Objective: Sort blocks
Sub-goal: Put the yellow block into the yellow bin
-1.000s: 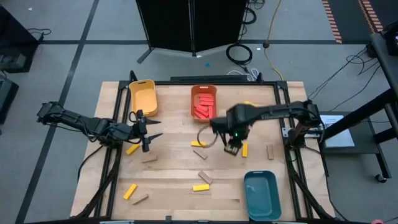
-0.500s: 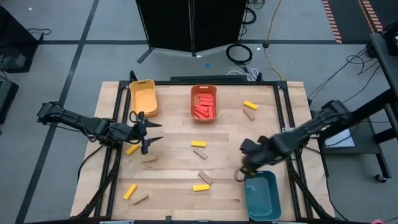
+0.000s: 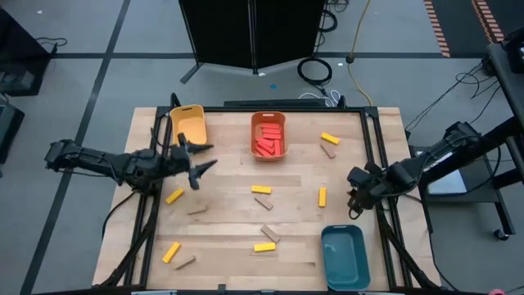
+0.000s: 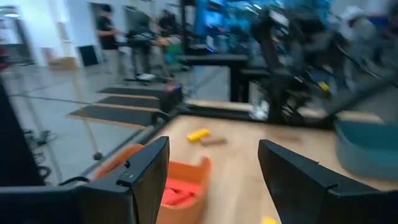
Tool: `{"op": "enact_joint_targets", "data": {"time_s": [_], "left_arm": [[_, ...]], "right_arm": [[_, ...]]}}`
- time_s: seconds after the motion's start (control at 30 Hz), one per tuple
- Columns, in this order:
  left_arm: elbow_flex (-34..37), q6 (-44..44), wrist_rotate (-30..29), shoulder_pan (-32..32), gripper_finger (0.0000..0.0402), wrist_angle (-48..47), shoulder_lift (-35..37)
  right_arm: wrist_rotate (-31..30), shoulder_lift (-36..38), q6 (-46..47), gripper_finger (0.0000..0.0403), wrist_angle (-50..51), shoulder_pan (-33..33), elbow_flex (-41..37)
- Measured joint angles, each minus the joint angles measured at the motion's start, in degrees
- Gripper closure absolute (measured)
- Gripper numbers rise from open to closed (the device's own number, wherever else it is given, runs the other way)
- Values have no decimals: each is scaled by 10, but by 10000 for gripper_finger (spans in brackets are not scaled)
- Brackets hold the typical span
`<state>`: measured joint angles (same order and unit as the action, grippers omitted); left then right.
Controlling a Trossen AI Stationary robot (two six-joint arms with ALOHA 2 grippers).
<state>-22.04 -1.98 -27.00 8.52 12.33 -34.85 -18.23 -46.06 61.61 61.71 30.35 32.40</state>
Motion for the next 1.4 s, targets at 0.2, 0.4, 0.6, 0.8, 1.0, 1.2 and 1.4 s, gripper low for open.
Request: {"op": "enact_joint_targets", "data": {"time_s": [0.2,0.4,0.6,0.8,1.0,1.2,1.4], "left_arm": [[0,64,2,-98,157,6,-8],[0,141,113,-179,157,-7,-61],[0,147,173,-207,157,-9,-144],[0,86,317,-189,157,53,-215],[0,42,332,-132,157,143,-296],[0,-21,325,-94,157,233,-397],[0,-79,312,-88,157,326,-506]], "right_arm": [[-10,58,-78,264,-37,0,-43],[-24,62,-101,268,-84,0,-49],[-30,55,-122,268,-210,0,-49],[-110,27,-189,268,-356,0,-49],[-247,-10,-325,268,-541,-17,-49],[-298,-65,-405,268,-720,-66,-49],[-299,-147,-409,268,-797,-109,-49]]}}
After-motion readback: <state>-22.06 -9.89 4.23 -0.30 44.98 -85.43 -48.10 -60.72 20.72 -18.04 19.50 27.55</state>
